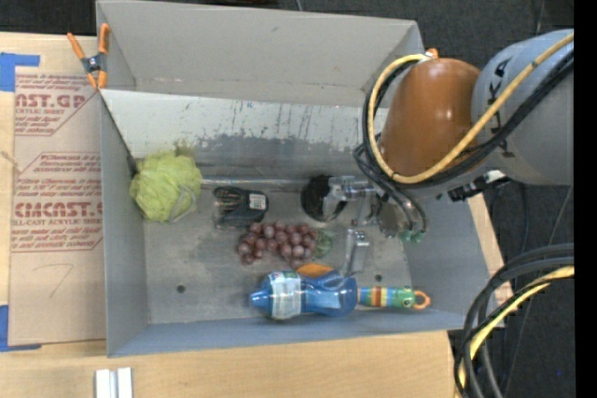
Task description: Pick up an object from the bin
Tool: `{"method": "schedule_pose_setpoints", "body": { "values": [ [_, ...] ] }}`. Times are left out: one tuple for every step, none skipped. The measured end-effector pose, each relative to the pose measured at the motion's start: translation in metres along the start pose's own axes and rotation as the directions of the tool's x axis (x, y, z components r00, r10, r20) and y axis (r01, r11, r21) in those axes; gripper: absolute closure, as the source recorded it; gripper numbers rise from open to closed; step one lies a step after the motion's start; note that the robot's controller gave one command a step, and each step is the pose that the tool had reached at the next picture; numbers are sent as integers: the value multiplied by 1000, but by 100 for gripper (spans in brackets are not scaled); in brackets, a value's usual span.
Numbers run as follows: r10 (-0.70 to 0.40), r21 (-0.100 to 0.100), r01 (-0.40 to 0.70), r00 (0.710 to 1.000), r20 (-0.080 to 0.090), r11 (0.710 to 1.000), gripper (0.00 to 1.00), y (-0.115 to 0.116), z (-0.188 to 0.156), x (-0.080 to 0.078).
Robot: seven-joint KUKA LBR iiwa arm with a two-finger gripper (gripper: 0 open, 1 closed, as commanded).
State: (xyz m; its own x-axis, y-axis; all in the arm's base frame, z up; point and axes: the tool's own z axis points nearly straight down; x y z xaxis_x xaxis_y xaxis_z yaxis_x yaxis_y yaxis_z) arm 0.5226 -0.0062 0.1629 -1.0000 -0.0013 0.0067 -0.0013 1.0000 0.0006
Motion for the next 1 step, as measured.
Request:
{"method": "schedule_pose_setpoints", "body": {
  "values": [
    [0,0,0,1000,8,1000,0,0,-5,-2]
  ]
}}
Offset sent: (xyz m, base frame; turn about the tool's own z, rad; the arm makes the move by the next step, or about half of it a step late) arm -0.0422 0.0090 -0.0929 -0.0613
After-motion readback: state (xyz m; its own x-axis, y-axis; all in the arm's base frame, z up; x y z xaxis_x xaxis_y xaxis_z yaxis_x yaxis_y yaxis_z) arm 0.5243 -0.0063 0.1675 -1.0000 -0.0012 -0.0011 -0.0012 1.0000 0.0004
